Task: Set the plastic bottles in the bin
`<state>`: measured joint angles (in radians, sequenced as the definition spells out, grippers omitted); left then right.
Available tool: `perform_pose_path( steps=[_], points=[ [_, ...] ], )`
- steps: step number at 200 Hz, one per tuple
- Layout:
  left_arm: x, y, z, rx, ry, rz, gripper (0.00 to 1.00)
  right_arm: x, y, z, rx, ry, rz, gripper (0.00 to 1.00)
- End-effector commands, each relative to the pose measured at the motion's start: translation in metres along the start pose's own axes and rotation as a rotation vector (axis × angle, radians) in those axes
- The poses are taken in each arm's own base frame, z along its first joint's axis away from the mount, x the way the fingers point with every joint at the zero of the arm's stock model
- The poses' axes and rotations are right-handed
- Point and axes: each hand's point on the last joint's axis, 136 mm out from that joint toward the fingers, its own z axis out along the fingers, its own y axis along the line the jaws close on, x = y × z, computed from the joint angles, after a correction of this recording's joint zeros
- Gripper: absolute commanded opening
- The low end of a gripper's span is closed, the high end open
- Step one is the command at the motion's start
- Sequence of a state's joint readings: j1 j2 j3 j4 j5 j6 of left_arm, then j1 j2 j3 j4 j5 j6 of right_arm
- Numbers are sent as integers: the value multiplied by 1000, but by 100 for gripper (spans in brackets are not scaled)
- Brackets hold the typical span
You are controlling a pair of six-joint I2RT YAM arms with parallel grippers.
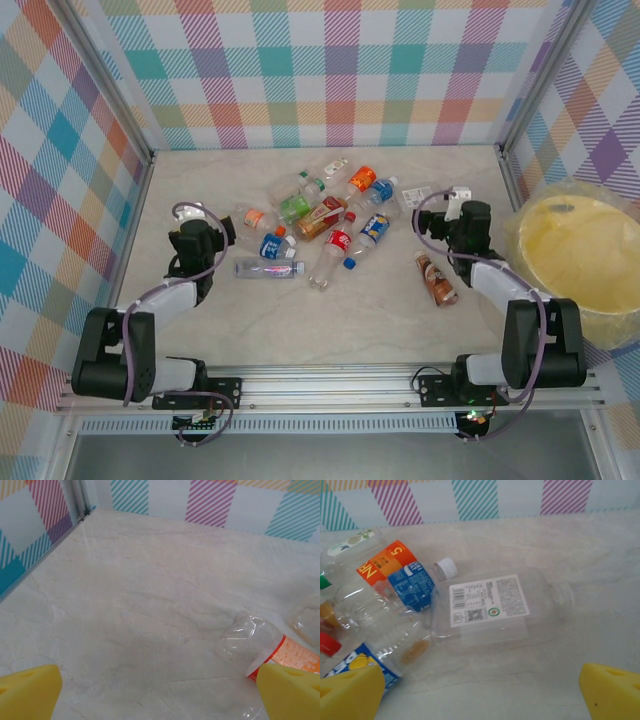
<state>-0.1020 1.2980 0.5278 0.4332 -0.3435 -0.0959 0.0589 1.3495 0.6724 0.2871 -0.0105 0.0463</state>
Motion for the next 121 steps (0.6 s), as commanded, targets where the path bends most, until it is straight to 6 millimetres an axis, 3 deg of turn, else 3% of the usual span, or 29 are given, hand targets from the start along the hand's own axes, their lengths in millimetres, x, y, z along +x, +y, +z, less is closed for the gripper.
perform_pose_path(
  steps=[1,35,83,121],
  points=[
    [-2,11,-9,-66,75,-123,100,37,5,-7,46,260,82,100],
    [-2,6,-21,-66,185,-314,100,81,11,-23,124,555,119,100],
    [3,13,-41,-116,245,-475,100,126,13,-32,193,813,28,99],
    [-6,14,-51,-102,226,-513,100,139,17,-20,124,897,-76,85]
  ],
)
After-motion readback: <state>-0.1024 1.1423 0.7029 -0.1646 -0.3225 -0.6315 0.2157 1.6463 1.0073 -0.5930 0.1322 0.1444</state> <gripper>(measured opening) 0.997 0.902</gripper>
